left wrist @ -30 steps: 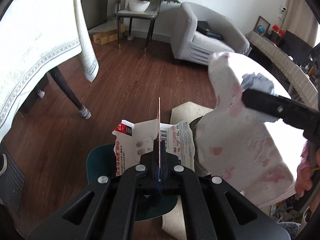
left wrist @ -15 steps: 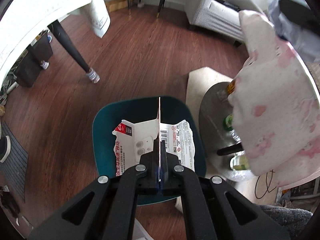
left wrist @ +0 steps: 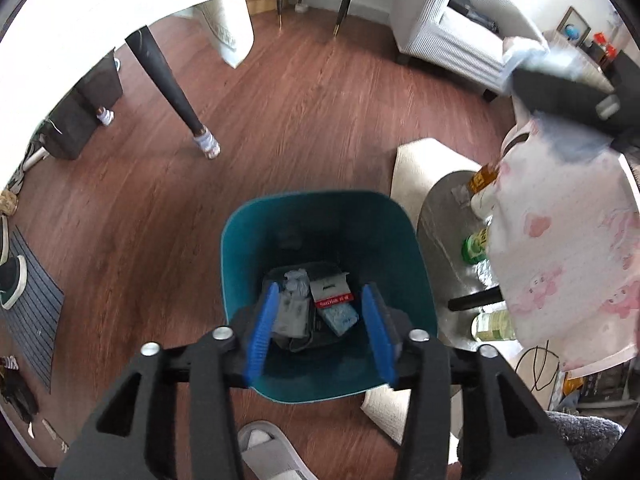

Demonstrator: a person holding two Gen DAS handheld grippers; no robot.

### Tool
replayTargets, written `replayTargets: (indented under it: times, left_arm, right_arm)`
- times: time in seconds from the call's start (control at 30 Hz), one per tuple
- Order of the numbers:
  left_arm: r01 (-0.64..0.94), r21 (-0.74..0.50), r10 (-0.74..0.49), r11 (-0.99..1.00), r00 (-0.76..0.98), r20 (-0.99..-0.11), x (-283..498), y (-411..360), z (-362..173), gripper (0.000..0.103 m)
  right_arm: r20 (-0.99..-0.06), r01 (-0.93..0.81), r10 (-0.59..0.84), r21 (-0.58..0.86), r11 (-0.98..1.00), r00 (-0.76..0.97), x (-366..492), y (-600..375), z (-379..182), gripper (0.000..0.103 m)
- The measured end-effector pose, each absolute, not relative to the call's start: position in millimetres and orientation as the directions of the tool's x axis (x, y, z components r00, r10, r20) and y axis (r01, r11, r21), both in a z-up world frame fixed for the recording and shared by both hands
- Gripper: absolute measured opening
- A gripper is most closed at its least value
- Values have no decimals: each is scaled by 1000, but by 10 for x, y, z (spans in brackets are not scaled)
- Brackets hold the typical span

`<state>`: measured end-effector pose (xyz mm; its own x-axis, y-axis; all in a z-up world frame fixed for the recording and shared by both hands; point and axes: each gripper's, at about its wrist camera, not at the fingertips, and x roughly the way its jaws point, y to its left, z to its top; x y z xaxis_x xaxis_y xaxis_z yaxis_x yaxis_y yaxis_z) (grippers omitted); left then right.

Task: Collect trash

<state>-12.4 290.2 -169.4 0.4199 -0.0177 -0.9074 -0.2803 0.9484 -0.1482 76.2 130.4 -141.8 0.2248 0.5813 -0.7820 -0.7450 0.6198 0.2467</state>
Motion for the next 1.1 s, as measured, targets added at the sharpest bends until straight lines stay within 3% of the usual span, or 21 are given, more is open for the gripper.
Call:
replayTargets:
  times: [0.17, 0.33, 0.7, 0.93, 1.1]
  left_arm:
    - [-284, -158, 3, 946, 493, -870, -216, 2991, -1417, 62]
    - [-293, -165, 28, 942, 556, -831, -327, 3075, -1175, 62]
    - [-279, -171, 45, 945, 629, -776, -336, 3032, -759, 39]
    - [-250, -174, 37, 952, 660, -750, -357, 2987, -557, 33]
    - [-256, -200, 30, 946, 683, -730, -360, 2990, -417, 32]
  right_arm:
    - [-812, -750, 545, 226, 622, 208, 754, 1431, -1587, 59]
    - [-852, -755, 490, 195, 627, 187, 752, 1537, -1807, 59]
    - [-928, -782, 348, 116, 613, 136, 615, 1630, -2309, 59]
    - [-957, -815, 274, 81, 574, 98, 459, 1702, -2573, 60]
    - [-966, -824, 235, 42, 566, 112, 411, 1661, -2618, 70]
